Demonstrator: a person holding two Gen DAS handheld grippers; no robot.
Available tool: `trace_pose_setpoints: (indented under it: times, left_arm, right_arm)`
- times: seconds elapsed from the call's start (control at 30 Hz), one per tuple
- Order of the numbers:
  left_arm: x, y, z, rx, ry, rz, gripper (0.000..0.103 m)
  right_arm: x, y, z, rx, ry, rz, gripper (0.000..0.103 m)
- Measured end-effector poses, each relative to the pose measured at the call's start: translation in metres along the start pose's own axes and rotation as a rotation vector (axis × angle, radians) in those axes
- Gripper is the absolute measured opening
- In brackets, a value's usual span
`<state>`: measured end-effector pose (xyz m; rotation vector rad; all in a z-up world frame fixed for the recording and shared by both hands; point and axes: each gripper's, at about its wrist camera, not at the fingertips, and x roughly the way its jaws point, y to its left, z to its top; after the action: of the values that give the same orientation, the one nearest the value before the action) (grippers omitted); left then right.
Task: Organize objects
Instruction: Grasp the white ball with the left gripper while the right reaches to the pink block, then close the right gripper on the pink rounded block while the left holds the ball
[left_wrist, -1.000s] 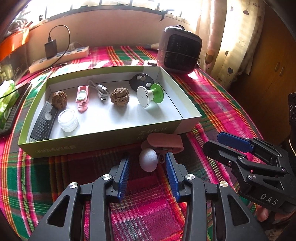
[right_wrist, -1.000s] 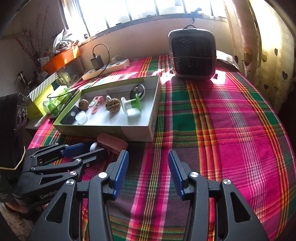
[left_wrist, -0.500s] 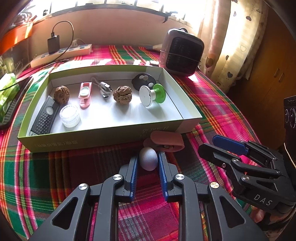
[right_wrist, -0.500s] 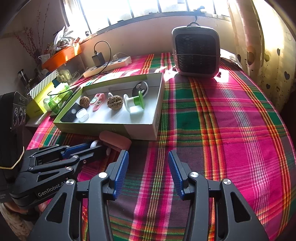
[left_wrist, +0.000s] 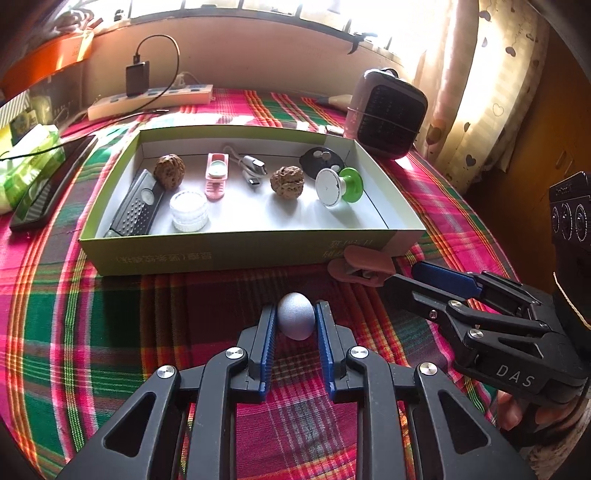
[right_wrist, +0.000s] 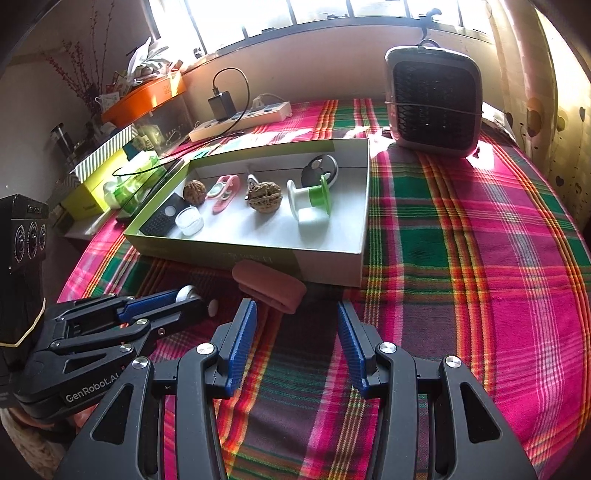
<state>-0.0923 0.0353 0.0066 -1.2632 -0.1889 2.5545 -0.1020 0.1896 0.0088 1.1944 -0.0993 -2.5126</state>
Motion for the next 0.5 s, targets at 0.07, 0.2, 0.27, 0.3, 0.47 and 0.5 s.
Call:
trace_pose_setpoints:
  times: [0.07,0.2,0.27,0.3,0.47,0.5]
  left_arm:
    - [-0.003,0.006,-0.001,-0.012,-0.004,0.01,0.02]
    - [-0.007,0.017,-0.004,-0.031,-0.011,0.019,0.02]
    - [-0.009,0.02,-0.005,-0.038,-0.014,0.025,0.02]
    - [-0.009,0.022,-0.006,-0.042,-0.016,0.024,0.02]
    - [-0.013,0.031,-0.008,-0.061,-0.027,0.029,0.02]
    - [-0.014,0.032,-0.008,-0.063,-0.028,0.032,0.02]
  right_arm:
    - [0.005,0.002,0.002,-0.013,0.014,0.009,0.046]
    - [0.011,0.007,0.004,-0.045,0.029,0.015,0.046]
    - [0.014,0.01,0.005,-0.062,0.034,0.019,0.046]
    - [0.014,0.011,0.005,-0.071,0.036,0.02,0.046]
    - [0.015,0.02,0.002,-0.108,0.052,0.059,0.046]
    - [0.015,0.021,0.001,-0.113,0.055,0.066,0.046]
